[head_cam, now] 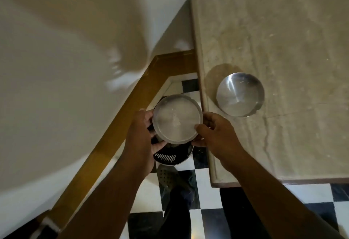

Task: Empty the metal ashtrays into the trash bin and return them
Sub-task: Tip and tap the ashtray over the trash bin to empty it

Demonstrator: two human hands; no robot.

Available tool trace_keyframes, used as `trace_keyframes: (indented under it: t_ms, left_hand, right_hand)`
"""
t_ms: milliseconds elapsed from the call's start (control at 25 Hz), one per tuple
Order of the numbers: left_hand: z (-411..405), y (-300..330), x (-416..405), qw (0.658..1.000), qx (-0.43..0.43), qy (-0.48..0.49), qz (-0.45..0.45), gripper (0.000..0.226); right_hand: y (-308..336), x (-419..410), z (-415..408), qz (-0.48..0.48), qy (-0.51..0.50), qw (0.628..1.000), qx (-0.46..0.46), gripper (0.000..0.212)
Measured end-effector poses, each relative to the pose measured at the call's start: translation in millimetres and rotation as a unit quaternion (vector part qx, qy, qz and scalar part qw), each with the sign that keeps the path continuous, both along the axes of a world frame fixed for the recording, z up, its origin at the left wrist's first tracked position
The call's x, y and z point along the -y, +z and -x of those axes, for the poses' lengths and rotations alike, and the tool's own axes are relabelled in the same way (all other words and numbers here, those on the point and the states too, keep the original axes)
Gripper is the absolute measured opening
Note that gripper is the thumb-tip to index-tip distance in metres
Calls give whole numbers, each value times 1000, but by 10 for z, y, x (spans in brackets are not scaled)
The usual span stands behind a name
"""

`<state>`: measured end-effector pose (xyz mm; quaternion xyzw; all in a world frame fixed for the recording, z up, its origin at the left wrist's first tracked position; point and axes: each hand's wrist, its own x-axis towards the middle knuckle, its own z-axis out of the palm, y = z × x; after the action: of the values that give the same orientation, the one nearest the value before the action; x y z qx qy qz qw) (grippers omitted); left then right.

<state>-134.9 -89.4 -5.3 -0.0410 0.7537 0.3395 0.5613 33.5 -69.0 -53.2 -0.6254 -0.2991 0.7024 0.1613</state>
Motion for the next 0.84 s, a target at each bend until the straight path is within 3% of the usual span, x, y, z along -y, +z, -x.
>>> trace_keyframes:
  t_ms: [120,320,520,600,680,760,840]
  left_hand:
    - [298,-240,219,999,10,29,23,32]
    - [606,-659,543,999,32,20,37,45]
    - [853,-978,605,992,105,-16,61,66]
    - [968,-1076,484,982,146,-105,63,80]
    - [1072,-1136,301,957,181,-219,60,90]
    - [1127,-1138,86,915,203,-343,57,91]
    - [1131,-1168,-103,858,205,-466,68,112]
  right_hand:
    - [-176,118,277,35,41,998,-10,42]
    - [-466,231,512,97,66,992,-37,45]
    - [-570,207,485,70,139,988,-26,43]
    - [-545,155,476,-4,220,976,8,44]
    - [-533,101,480,-131,334,931,63,45]
    - [-548,84,487,-226,400,884,87,49]
    - [-573,71,477,-287,429,853,78,51]
